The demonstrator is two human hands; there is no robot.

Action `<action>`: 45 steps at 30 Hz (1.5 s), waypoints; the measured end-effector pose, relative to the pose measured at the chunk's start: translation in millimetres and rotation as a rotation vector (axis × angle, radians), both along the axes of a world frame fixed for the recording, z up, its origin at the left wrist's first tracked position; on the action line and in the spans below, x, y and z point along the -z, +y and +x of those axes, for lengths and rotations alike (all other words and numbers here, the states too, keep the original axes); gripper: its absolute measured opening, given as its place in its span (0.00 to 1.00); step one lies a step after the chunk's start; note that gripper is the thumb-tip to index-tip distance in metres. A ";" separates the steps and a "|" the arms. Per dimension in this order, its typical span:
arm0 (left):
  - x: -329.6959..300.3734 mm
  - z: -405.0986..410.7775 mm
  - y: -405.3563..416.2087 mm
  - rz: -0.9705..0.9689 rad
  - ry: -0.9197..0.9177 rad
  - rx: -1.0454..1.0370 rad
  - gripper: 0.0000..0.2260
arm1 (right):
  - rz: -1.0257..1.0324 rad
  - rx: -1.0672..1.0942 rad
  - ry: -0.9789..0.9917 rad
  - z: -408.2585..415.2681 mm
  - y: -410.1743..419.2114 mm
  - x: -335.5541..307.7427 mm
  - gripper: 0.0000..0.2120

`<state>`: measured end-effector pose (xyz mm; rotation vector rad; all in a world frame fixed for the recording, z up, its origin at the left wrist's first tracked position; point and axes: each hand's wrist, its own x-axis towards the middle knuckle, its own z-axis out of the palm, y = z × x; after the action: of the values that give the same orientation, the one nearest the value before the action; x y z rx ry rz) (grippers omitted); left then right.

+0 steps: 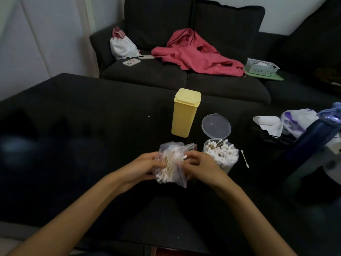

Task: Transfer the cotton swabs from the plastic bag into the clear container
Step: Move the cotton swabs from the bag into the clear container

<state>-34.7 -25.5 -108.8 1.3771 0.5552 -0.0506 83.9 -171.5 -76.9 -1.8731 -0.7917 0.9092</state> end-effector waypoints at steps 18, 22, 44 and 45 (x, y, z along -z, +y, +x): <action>-11.7 6.9 -10.4 0.141 0.055 -0.131 0.07 | 0.035 0.024 0.083 2.1 -6.7 -3.4 0.06; -8.6 8.2 -11.4 0.182 0.024 -0.118 0.09 | 0.075 -0.017 0.019 -1.4 -6.9 -1.9 0.06; -4.5 11.2 4.3 0.317 0.029 -0.237 0.07 | 0.214 0.094 -0.496 10.1 -15.7 3.5 0.04; -5.5 10.8 3.8 0.279 0.042 -0.242 0.06 | 0.223 0.047 -0.572 8.6 -14.9 4.3 0.05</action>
<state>-24.0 -21.8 -103.3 1.5716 0.7827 0.2005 92.6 -186.4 -81.3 -1.9561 -1.1290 0.2285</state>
